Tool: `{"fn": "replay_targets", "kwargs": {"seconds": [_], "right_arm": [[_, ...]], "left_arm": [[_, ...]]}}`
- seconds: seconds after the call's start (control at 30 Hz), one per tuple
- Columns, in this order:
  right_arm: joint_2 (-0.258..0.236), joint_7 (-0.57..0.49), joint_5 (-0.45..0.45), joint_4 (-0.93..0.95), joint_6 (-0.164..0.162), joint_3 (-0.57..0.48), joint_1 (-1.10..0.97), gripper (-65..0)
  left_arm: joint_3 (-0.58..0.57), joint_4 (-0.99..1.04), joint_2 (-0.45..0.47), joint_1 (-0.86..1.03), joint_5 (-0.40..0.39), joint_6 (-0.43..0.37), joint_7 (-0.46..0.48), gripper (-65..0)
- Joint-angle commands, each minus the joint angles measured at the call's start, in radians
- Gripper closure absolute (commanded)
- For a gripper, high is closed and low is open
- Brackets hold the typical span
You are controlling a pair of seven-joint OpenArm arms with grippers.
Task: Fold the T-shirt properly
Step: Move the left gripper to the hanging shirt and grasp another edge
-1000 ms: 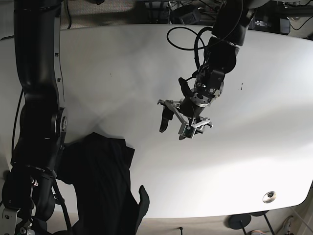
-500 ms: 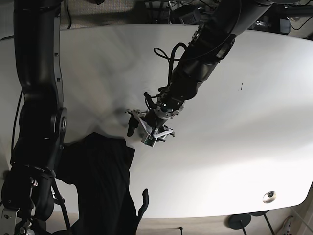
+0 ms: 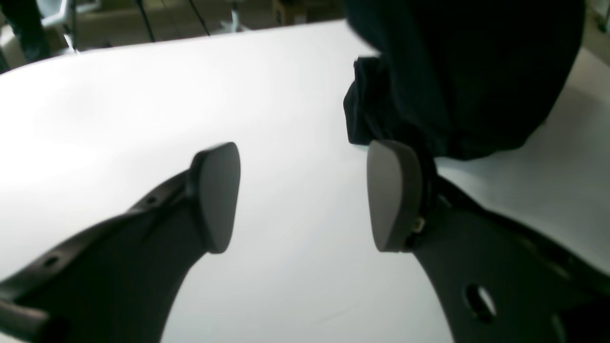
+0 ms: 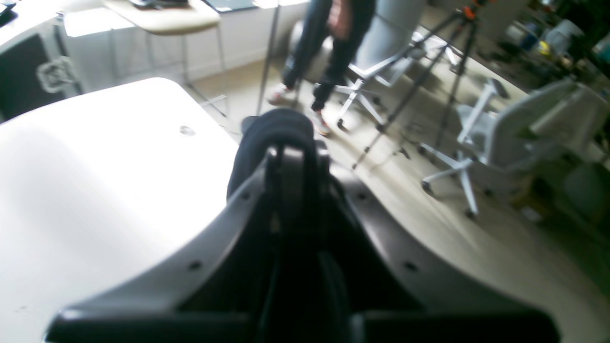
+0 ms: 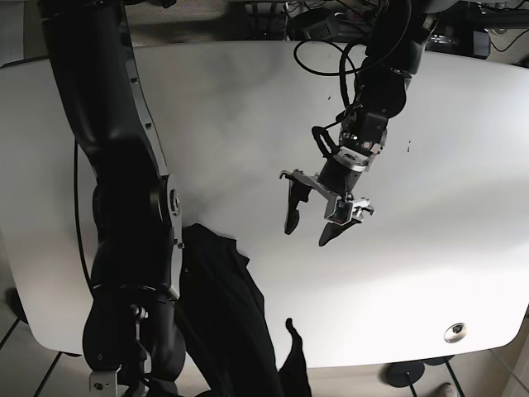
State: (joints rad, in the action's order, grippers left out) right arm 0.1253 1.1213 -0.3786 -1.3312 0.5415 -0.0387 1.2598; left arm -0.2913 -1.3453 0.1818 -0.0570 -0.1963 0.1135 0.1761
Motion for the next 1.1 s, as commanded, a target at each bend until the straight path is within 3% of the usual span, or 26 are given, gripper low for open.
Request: {"fn": "replay_targets", "kwargs": {"seconds": [0.03,0.13,0.37,0.53,0.73,1.1], "right_arm": [[0.032,-0.039,-0.015,0.006,-0.007,0.003,0.046,-2.1],[0.032,-0.060,-0.024,0.011,-0.008,0.003,0.046,-2.1],[0.032,-0.071,-0.015,0.012,-0.008,0.003,0.046,-2.1],[0.014,-0.071,-0.015,0.011,-0.008,0.003,0.046,-2.1],[-0.011,-0.070,-0.015,0.006,-0.008,0.003,0.046,-2.1],[-0.011,-0.068,-0.015,0.008,0.001,0.003,0.046,-2.1]], "left_arm": [[0.054,-0.082,0.037,0.065,-0.002,-0.002,0.021,-38.6],[0.102,-0.136,0.048,0.173,-0.001,0.001,0.021,-38.6],[0.094,-0.135,0.034,0.227,0.001,0.001,0.026,-38.6],[0.097,-0.082,-0.034,0.216,0.002,-0.004,0.026,-38.9],[0.056,0.102,-0.084,0.067,-0.002,-0.004,0.026,-38.9],[-0.042,0.372,-0.163,-0.186,-0.004,0.002,0.027,-38.9]]}}
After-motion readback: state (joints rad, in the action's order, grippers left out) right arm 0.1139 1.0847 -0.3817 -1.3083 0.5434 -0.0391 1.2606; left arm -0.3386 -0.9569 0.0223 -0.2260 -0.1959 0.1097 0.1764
